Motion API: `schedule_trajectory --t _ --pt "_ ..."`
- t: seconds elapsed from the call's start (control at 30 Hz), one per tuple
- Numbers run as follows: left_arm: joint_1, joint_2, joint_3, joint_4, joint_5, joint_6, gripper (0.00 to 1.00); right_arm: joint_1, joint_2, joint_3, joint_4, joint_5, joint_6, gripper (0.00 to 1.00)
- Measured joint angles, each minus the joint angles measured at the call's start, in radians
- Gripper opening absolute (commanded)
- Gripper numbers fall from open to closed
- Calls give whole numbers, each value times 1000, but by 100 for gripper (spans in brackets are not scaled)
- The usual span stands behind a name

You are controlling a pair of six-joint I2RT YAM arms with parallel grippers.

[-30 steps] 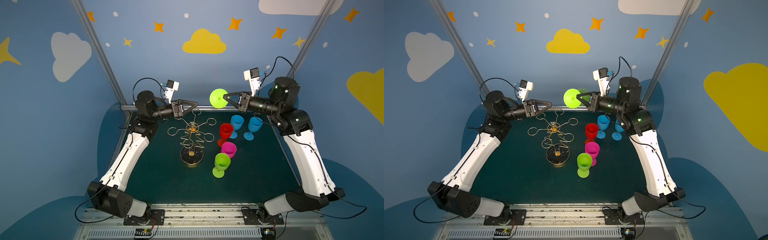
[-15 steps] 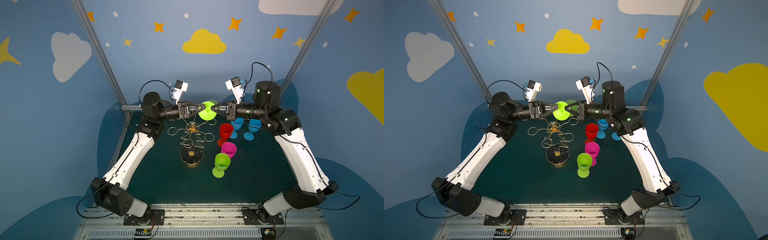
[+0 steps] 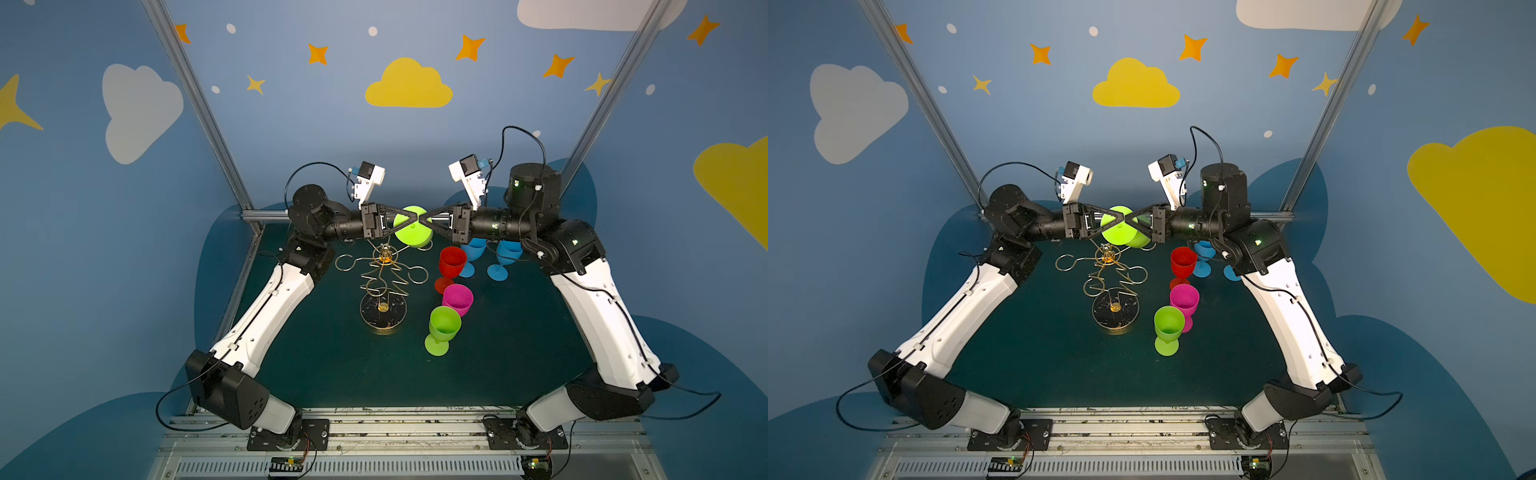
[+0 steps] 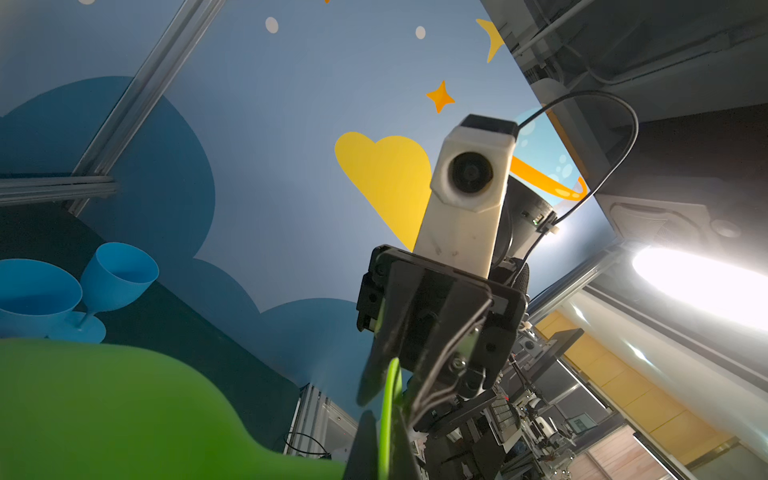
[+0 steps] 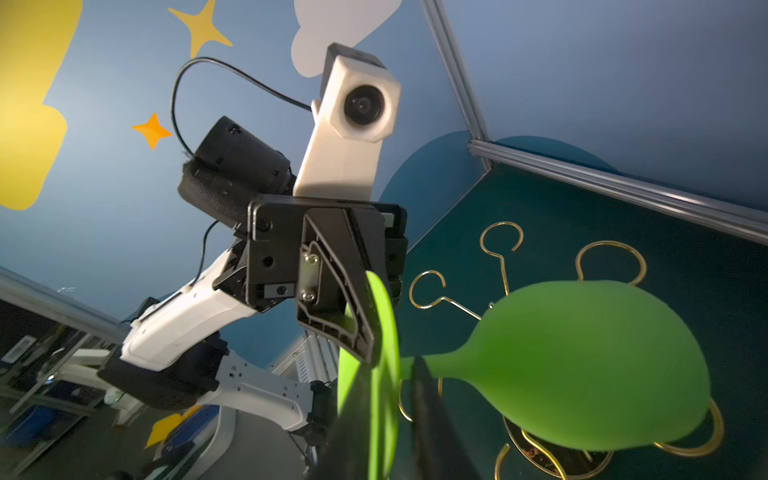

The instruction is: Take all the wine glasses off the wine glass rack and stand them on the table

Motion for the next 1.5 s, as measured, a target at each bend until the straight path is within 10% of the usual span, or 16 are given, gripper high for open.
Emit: schedule_trajectory --t 0.13,0.3,1.1,1.37,1.5 --pt "-1 1 16 19 -11 -100 3 0 -100 -121 32 83 -59 80" --pt "1 1 39 68 -32 -207 3 -2 -318 -372 144 206 -167 88" --pt "-21 0 48 157 -48 -420 3 18 -199 -568 543 158 -573 89" --pt "-18 -1 43 195 -64 -468 4 31 -175 -563 561 155 -559 57" --pt "-14 -2 42 198 -76 -457 52 38 -185 -564 540 163 -525 41"
